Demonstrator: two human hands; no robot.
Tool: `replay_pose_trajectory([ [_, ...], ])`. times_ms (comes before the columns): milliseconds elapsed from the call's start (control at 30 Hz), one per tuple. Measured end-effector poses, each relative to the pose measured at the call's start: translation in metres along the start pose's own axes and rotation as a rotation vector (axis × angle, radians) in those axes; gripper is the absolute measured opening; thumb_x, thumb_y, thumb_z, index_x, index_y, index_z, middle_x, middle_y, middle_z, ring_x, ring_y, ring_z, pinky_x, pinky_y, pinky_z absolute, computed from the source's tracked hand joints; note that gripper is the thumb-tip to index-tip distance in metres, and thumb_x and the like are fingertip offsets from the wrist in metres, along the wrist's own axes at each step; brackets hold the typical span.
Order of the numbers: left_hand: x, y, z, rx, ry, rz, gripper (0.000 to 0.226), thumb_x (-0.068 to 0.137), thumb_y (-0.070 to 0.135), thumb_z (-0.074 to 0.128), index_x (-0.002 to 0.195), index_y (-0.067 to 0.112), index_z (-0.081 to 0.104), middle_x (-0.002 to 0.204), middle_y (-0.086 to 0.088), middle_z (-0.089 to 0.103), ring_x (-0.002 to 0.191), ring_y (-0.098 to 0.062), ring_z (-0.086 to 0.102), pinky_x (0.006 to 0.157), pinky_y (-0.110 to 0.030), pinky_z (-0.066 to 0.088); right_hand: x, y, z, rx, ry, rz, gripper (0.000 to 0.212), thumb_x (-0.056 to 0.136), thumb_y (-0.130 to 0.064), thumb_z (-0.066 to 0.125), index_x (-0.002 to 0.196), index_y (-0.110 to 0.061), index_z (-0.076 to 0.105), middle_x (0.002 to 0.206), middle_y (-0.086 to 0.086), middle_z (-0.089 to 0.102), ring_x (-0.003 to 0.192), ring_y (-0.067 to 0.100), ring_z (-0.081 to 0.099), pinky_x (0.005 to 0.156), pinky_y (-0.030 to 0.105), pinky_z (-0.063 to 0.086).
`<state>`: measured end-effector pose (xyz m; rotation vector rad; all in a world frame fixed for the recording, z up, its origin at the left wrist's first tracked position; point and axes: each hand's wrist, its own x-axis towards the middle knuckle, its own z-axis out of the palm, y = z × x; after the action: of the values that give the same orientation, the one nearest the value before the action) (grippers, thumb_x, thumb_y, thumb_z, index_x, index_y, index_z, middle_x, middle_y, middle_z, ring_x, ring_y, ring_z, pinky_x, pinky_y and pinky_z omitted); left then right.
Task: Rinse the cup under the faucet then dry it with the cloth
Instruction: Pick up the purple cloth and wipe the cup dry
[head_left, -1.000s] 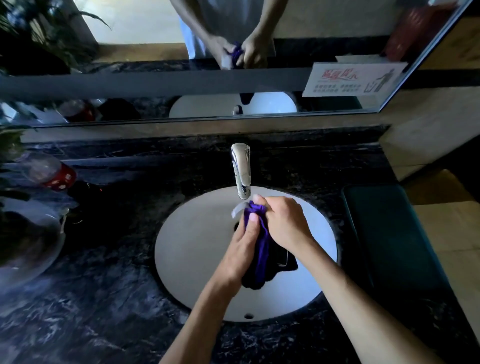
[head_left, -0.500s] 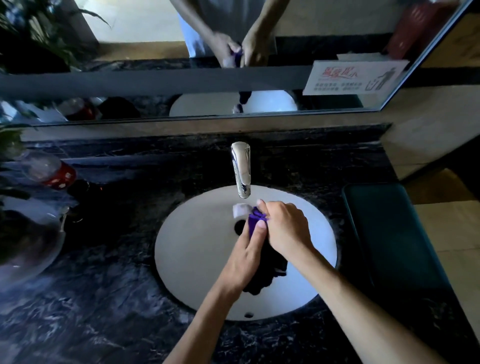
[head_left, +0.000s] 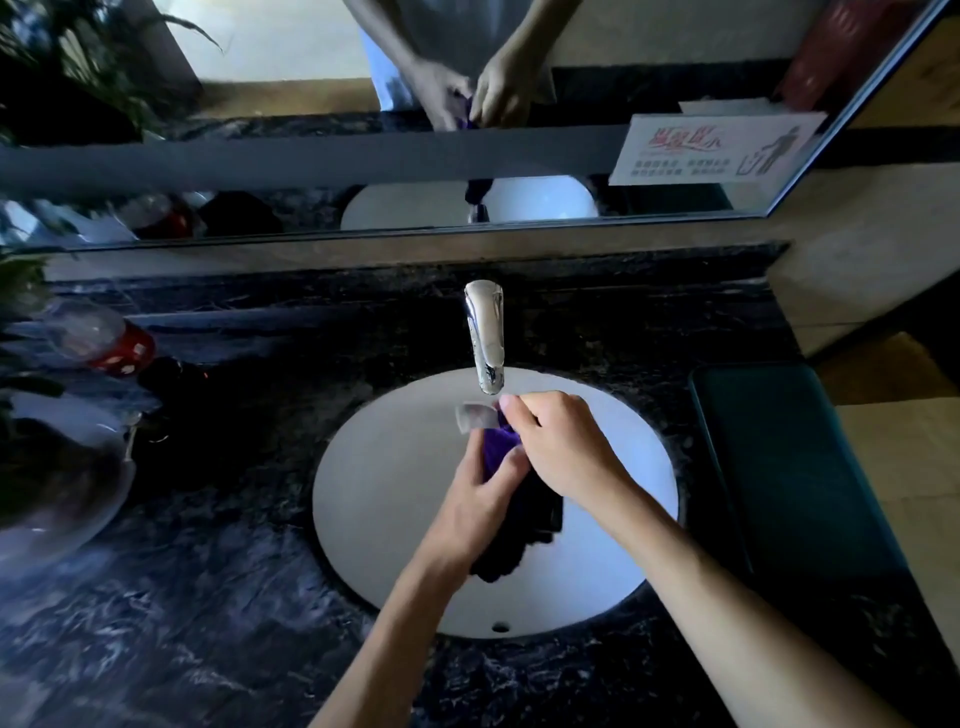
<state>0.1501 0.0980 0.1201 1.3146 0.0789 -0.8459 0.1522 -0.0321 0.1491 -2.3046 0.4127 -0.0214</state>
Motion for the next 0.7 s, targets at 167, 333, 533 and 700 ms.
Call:
replay_pose_trajectory([
  [167, -0.005, 0.001, 0.012, -0.405, 0.037, -0.160, 0.049, 0.102, 0.051, 0.051, 0.115, 0.011, 0.075, 0.107, -0.015, 0.077, 0.092, -0.025, 0.075, 0.078, -0.037, 0.060, -0.007, -0.006, 0.010, 0.281, 0.278, 0.150, 0.056, 0.101, -0.034, 0.048, 0.055, -0.021, 0.021, 0.049, -0.008, 0.023, 0.051, 0.015, 0.026, 0.051, 0.034, 0.024],
  [333, -0.005, 0.004, 0.004, -0.523, 0.001, -0.304, 0.069, 0.094, 0.068, 0.053, 0.107, 0.005, 0.079, 0.098, -0.019, 0.077, 0.081, -0.033, 0.074, 0.083, -0.047, 0.056, -0.005, 0.003, 0.009, 0.818, 0.311, 0.304, 0.049, 0.102, -0.028, 0.052, 0.064, -0.024, 0.021, 0.060, -0.005, 0.021, 0.056, 0.014, 0.023, 0.050, 0.030, 0.020],
  [533, 0.003, 0.007, -0.014, 0.051, 0.110, -0.063, 0.026, 0.103, 0.034, 0.058, 0.117, 0.013, 0.066, 0.105, -0.034, 0.073, 0.083, -0.046, 0.072, 0.074, -0.059, 0.059, -0.002, 0.014, 0.003, 0.109, 0.049, 0.057, 0.049, 0.101, -0.027, 0.049, 0.060, -0.018, 0.025, 0.054, -0.004, 0.029, 0.057, 0.017, 0.029, 0.054, 0.035, 0.027],
  [700, 0.006, 0.009, 0.000, 0.026, -0.008, -0.052, 0.045, 0.094, 0.050, 0.056, 0.120, 0.014, 0.063, 0.106, -0.022, 0.075, 0.089, -0.033, 0.072, 0.083, -0.047, 0.058, 0.001, -0.002, 0.001, 0.277, 0.108, 0.347, 0.055, 0.100, -0.035, 0.045, 0.050, -0.018, 0.031, 0.049, -0.006, 0.031, 0.059, 0.022, 0.037, 0.061, 0.037, 0.034],
])
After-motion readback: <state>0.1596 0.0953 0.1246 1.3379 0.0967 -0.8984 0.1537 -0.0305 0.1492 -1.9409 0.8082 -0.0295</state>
